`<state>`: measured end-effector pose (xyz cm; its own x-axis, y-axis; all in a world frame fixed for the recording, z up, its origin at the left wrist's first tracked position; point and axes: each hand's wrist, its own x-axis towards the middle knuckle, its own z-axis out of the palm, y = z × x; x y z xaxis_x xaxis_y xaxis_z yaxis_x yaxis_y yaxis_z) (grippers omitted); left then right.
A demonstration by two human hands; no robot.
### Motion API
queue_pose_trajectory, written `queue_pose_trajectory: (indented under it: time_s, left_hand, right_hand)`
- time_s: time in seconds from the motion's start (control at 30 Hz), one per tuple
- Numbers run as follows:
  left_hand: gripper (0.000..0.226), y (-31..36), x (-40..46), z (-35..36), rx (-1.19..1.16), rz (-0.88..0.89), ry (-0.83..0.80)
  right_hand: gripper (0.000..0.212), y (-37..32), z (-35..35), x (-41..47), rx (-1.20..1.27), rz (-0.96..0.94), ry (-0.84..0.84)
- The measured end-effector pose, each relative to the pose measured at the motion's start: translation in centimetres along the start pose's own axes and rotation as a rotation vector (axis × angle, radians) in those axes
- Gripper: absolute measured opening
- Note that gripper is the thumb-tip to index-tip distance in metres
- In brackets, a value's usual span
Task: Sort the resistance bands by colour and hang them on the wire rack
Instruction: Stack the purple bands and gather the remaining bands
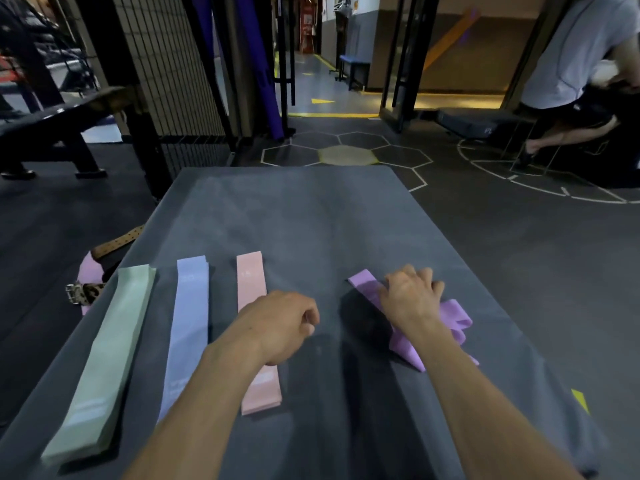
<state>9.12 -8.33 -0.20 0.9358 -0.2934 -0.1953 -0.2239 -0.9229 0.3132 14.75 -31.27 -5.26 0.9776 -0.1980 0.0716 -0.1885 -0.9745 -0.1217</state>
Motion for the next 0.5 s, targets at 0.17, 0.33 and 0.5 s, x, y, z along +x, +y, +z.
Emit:
queue_pose_trajectory:
  time_s: [0.17, 0.33, 0.5]
  left_hand:
    - [0.014, -0.2, 0.1, -0.3, -0.020, 0.008, 0.000]
    - [0.015, -0.5, 0.1, -0.4, -0.033, 0.004, -0.005]
    - [0.018, -0.4, -0.1, -0.4, -0.045, 0.012, -0.018]
  right_hand:
    - [0.017, -0.7, 0.3, 1.2, -0.006, 0.066, 0.006]
    - [0.017, -0.7, 0.2, 1.5, 0.157, 0.108, -0.057]
    - [0.011, -0.3, 0.1, 1.3, 0.213, 0.104, -0.054]
